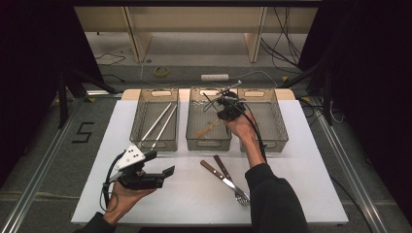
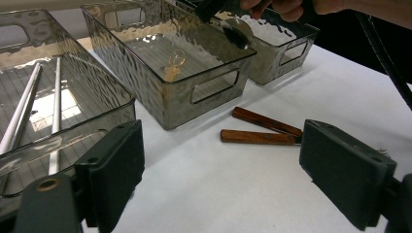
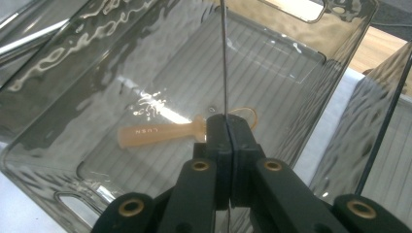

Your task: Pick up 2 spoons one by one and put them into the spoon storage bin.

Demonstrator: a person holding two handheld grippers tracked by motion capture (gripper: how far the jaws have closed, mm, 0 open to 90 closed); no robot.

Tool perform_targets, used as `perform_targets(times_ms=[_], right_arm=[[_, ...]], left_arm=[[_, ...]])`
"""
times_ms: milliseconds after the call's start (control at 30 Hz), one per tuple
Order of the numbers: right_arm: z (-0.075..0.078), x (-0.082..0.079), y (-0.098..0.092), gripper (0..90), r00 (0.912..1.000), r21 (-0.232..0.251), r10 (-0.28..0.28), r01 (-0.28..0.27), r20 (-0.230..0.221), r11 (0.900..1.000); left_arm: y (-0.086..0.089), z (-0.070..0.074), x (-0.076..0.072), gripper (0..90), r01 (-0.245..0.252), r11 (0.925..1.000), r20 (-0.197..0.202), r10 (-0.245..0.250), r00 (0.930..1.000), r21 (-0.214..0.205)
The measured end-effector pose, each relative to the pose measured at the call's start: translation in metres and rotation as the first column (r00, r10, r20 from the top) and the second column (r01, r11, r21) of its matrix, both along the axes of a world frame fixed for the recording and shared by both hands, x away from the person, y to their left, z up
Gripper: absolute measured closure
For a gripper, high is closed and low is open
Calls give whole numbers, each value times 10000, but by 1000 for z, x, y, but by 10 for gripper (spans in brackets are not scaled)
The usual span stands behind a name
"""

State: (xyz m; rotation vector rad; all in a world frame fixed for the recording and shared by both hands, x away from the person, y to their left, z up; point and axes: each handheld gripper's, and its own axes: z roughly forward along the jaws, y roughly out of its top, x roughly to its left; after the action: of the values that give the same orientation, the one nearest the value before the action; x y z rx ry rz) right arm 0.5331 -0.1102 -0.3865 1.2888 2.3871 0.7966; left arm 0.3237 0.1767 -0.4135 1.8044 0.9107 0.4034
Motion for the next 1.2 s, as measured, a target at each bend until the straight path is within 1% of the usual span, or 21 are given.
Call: perform_targets(times_ms=[100,267,367,433,467,533,567,600,633,667,733,833,900,1067,1167,1200], right_arm=[[-3,1,1,898,10000,-38,-35,35,35,10000],[-9,4,4,895,9998,-186,-92,89,-176,9998],[-13,5,7,892,9998,-310,-34,28,-177,9995],[-15,5,9,886,9997,-286,-57,51,-223,9996],[-16,5,9,872,9998,-303,-81,75,-176,9995],[-18,6,10,783,9997,-289,-146,141,-176,9995],[-18,6,11,762,9996,-240,-142,136,-234,9996],[-19,7,11,735,9991,-154,-14,7,-419,9999],[-19,6,11,704,9988,-201,76,-86,-480,9998],[-19,6,12,675,9989,-234,84,-96,-470,9997],[-17,4,11,634,9988,-92,165,-169,-456,9998],[-12,-1,9,568,9977,59,476,-473,-475,9989],[-8,-5,8,491,9963,194,666,-656,-546,9977],[5,-23,4,415,9925,517,1191,-1176,-272,9917],[10,-38,1,386,9852,640,1708,-1695,-154,9835],[11,-42,0,379,9840,668,1776,-1763,-143,9821]], left_arm=[[0,0,0,162,39,10000,25,-39,10000,41],[0,0,-1,162,50,10000,33,-50,10000,42],[0,0,-1,162,51,10000,36,-51,10000,39],[0,0,-1,162,24,10000,22,-24,10000,-5],[1,0,-1,162,14,10000,22,-14,10000,-41],[1,1,-1,162,14,10000,21,-14,10000,-54],[1,1,-1,162,11,10000,28,-11,10000,-55],[1,1,-1,162,12,10000,42,-12,10000,-47],[1,1,-1,162,4,10000,55,-3,10000,-52],[1,1,-1,162,7,10000,48,-7,10000,-46],[1,1,-1,162,6,10000,44,-6,10000,-55],[1,0,-1,162,-6,10000,55,6,10000,-64],[1,0,-1,162,-17,10000,53,18,10000,-66],[1,1,-1,161,-26,10000,81,27,10000,-25],[1,1,-1,162,-62,10000,102,62,9999,-44],[1,0,-1,162,-77,10000,100,77,9999,-51]])
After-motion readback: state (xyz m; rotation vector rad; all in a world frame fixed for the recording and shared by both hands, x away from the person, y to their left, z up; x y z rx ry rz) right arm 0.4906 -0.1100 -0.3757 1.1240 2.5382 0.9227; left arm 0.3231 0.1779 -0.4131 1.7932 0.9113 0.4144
